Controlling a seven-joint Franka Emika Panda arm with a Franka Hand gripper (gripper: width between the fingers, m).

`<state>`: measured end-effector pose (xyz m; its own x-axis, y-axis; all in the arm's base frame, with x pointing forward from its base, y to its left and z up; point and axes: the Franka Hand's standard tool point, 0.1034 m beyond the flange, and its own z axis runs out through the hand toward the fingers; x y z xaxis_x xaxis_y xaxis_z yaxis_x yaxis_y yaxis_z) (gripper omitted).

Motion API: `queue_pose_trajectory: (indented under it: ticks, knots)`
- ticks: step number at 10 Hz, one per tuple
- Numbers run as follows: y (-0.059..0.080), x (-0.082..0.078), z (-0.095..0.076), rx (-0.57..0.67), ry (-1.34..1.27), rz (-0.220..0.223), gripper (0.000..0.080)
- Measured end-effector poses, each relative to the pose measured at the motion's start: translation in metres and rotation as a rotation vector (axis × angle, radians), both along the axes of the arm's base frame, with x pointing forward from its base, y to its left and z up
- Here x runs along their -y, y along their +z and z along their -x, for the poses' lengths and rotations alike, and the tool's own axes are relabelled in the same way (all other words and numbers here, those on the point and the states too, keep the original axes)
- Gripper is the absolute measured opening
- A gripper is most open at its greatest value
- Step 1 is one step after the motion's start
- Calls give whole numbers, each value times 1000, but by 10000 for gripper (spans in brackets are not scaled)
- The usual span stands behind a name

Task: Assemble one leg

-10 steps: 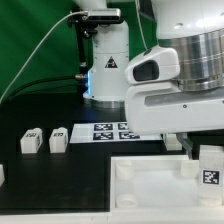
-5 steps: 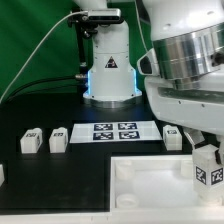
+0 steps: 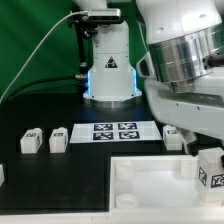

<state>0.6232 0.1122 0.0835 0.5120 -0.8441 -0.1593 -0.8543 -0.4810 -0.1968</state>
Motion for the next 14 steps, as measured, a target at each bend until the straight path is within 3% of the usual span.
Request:
queue_pose_trajectory:
  ticks: [1,5,6,7,9,10,11,12,14]
  knots:
    - [-1,1,1,46,237,29,640]
    - [-2,1,2,111,583,64,648]
    - [-2,-4,-1,96,862,117,648]
    - [-2,-10,-8,104,997,139,648]
    - [-3,-9,-8,98,925,127,626]
    - [-3,-10,-8,93,897,124,452]
    - [-4,-10,-7,66,775,117,452]
    - [-4,-9,-7,50,690,112,318]
    - [-3,-5,-9,21,463,103,318]
